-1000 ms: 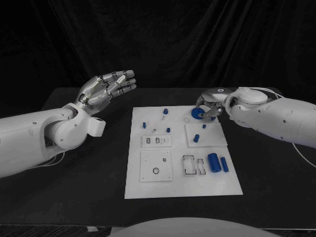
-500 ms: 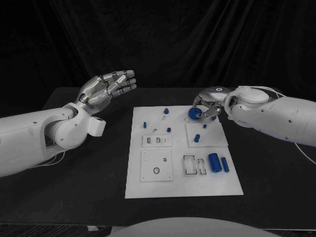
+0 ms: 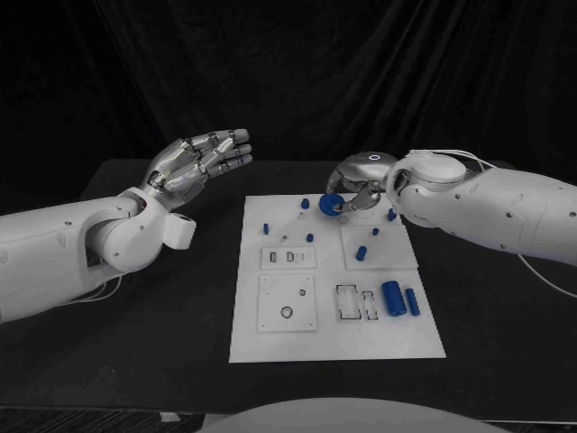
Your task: Assemble the parts on the task board
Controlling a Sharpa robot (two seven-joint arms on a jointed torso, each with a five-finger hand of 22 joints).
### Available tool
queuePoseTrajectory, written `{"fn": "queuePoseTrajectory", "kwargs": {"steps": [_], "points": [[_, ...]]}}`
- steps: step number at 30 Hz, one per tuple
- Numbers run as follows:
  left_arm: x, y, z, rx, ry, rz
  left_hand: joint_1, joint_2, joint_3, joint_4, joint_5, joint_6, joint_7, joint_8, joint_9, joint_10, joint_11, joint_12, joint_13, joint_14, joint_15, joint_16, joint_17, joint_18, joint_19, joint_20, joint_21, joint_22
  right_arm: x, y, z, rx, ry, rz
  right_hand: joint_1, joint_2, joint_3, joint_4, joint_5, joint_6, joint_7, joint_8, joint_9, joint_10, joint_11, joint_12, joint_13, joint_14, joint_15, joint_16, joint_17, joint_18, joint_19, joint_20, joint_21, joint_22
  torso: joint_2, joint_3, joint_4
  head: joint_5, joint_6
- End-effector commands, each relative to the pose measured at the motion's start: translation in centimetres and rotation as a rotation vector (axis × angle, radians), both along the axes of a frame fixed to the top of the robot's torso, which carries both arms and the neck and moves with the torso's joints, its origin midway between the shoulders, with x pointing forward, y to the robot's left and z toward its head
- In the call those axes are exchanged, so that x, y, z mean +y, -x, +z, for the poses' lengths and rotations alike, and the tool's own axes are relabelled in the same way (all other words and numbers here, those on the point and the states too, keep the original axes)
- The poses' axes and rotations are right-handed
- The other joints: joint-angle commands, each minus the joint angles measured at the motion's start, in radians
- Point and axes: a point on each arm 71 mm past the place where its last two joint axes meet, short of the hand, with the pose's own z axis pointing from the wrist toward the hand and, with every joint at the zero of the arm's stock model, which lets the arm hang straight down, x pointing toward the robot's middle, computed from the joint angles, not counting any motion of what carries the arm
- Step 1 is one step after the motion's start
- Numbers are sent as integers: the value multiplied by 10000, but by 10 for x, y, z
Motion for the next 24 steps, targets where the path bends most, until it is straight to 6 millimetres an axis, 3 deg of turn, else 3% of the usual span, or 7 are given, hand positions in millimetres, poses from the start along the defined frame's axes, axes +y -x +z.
{"fn": "queuePoseTrajectory", "kwargs": {"steps": [1, 13, 24], "points": [[-3, 0, 0, -1, 118, -155, 114, -31, 73, -20, 44, 45, 22, 49, 4, 37, -29, 44, 10, 93, 3, 70, 17, -197, 66, -11, 38, 14, 10, -2, 1, 86, 50, 200, -63, -9, 19, 48, -66, 181, -141, -42, -8, 1041, 74, 26, 2627, 1028, 71, 25, 2634, -78, 1060, 52, 27, 2632, -3, -6, 10, -4, 21], [-6, 1, 0, 25, 114, -199, 121, -37, 81, -23, 51, 53, 20, 52, 5, 45, -33, 59, 12, 112, 10, 93, 21, -199, 75, -12, 43, 15, 45, -8, -4, 307, 136, 582, -43, -11, 39, 21, -133, 163, -137, -82, -27, 1041, 75, 26, 2627, 1028, 79, 25, 2634, -78, 1060, 67, 27, 2632, 9, -4, 11, -71, 77], [-7, 0, 0, 33, 120, -244, 131, -51, 89, -26, 59, 56, 18, 53, 5, 53, -39, 65, 13, 114, 19, 90, 20, -202, 77, -12, 43, 14, 56, -8, -15, 679, 238, 663, -33, -11, 63, -7, -176, 110, -112, -155, -59, 1041, 80, 26, 2627, 1028, 94, 25, 2634, -78, 1060, 83, 27, 2632, 5, -4, 25, -111, -16]]}}
